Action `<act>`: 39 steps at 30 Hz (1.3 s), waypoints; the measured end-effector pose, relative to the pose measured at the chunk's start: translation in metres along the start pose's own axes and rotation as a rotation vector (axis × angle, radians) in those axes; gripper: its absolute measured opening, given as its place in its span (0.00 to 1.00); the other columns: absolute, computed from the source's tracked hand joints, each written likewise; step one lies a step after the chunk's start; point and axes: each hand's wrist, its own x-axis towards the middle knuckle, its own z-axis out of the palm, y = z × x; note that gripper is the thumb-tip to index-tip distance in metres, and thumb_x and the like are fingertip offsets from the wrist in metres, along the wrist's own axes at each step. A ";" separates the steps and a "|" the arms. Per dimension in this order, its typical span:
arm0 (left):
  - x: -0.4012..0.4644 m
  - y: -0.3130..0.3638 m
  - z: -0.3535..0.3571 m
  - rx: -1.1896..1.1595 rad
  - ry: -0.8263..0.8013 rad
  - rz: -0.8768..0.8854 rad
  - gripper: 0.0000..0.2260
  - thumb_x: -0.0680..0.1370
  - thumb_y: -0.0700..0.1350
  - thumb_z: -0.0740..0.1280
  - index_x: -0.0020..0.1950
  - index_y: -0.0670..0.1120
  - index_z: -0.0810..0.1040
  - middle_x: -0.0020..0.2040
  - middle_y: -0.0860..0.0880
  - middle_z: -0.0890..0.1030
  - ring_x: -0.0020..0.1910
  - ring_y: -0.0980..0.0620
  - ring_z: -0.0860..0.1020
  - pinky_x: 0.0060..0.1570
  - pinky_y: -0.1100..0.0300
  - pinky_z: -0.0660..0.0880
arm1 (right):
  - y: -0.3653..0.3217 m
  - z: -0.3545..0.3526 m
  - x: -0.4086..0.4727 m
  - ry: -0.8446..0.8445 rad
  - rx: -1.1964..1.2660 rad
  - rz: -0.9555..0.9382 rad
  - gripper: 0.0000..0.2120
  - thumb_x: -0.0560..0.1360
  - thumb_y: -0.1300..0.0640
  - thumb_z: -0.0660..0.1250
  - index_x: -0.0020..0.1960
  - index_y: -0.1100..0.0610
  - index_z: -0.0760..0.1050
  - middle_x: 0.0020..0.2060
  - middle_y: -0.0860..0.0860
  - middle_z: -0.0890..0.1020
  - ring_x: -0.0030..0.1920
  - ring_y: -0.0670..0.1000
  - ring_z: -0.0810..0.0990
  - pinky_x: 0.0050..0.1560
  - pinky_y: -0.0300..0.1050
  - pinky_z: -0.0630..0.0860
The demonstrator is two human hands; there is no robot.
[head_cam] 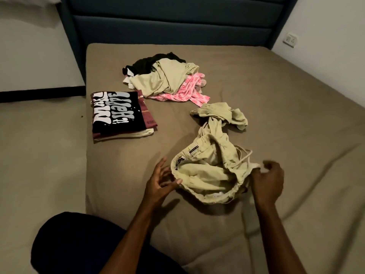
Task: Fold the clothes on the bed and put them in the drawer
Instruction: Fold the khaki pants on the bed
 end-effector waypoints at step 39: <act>0.043 0.081 -0.013 1.006 -0.200 0.225 0.09 0.70 0.49 0.77 0.49 0.52 0.81 0.44 0.53 0.84 0.45 0.49 0.82 0.39 0.56 0.72 | -0.002 -0.054 -0.098 -0.983 0.525 -0.214 0.21 0.62 0.60 0.69 0.54 0.57 0.88 0.48 0.51 0.88 0.52 0.50 0.86 0.53 0.42 0.81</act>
